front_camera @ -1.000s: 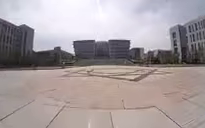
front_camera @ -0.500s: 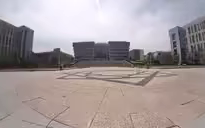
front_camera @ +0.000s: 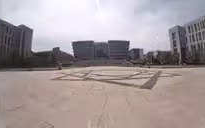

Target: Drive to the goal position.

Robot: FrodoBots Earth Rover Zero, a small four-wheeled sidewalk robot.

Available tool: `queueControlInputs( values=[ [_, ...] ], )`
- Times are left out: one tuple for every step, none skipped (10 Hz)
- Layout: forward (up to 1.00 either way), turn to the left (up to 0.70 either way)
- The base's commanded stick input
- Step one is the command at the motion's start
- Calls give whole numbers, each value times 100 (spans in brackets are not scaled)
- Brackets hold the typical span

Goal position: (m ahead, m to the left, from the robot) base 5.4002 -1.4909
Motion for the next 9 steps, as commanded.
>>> queueControlInputs(
  values=[
    [100, 0],
    [100, 0],
    [100, 0],
    [100, 0],
    [100, 0],
    [100, 0],
    [100, 0],
    [100, 0],
    [100, 0]
  ],
)
